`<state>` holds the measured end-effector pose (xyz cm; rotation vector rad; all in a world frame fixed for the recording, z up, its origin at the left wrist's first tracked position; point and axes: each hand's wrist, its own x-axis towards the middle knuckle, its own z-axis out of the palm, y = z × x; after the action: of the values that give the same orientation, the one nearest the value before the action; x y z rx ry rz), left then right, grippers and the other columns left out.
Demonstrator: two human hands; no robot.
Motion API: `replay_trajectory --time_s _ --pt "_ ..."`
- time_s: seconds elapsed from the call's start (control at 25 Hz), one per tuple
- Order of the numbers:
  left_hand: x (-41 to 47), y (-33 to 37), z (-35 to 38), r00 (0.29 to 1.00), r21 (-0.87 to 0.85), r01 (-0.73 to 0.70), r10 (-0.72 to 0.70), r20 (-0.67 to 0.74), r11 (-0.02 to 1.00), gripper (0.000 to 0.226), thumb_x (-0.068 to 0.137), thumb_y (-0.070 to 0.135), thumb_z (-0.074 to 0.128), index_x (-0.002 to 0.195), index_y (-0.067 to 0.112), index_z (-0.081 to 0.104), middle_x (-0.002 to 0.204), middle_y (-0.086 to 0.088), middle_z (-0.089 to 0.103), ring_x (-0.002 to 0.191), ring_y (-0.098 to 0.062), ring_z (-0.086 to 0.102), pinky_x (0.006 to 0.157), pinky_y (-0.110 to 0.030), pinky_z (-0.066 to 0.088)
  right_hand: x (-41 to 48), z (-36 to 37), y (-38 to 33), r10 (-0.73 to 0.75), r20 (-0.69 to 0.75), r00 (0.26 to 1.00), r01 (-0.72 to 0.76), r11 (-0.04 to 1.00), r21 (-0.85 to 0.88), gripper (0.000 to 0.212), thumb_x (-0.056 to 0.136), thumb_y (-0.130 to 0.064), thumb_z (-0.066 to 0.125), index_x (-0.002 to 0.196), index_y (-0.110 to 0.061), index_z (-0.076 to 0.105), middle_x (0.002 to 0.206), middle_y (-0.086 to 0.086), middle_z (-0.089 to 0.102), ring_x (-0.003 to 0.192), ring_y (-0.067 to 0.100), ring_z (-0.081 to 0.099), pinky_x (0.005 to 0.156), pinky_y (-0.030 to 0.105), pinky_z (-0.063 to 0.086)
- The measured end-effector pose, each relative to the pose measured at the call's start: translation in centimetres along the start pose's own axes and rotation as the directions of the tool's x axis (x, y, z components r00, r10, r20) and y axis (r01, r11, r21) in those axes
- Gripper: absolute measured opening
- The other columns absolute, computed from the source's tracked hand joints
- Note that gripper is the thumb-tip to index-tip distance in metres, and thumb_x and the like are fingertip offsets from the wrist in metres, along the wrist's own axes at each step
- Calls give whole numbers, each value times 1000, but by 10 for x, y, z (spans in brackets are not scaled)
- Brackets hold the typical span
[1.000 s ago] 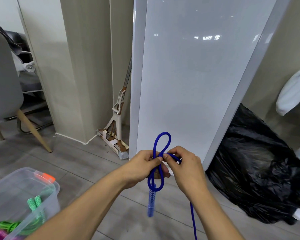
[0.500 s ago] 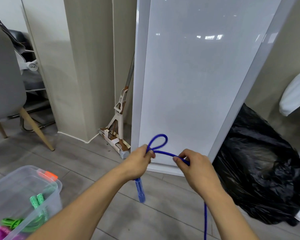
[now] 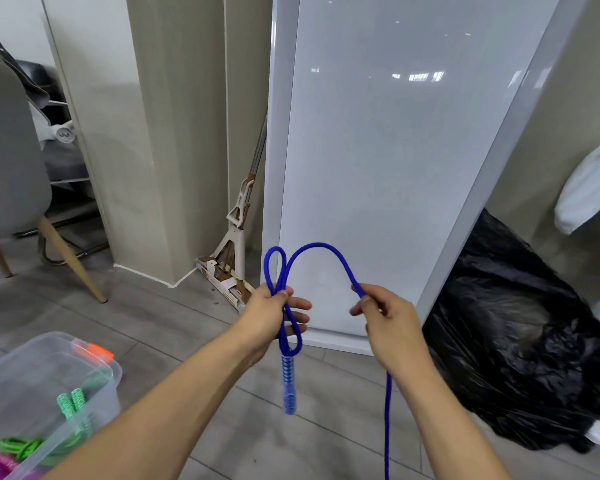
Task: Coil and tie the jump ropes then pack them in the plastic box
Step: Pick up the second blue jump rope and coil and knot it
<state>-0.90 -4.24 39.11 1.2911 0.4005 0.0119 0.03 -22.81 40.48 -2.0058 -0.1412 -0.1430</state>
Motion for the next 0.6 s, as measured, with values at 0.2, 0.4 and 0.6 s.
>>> replay_trajectory --time_s 0.2,0.4,0.6 --pt "-12 -5 17 996 -51 18 -14 83 999 17 105 14 44 116 6 54 100 -12 76 86 -30 75 77 -47 62 -16 24 -13 -27 -3 1000 27 994 110 8 96 -14 63 96 -23 63 86 -3 76 62 -2 67 56 12 46" --pt "-18 -11 24 991 -80 19 -8 134 997 21 105 13 45 114 3 60 102 -16 74 83 -25 76 68 -39 61 -24 40 -8 -32 -3 999 32 999 24 13 94 -18 67 87 -28 70 80 -8 71 68 2 67 51 12 48" --pt "-9 -17 19 999 -2 4 -4 36 1000 23 105 15 46 117 1 60 104 -19 73 91 -30 74 70 -39 61 -24 41 -8 -18 145 989 22 999 -30 22 96 -13 59 98 -31 73 90 -14 72 73 -2 69 61 14 50"
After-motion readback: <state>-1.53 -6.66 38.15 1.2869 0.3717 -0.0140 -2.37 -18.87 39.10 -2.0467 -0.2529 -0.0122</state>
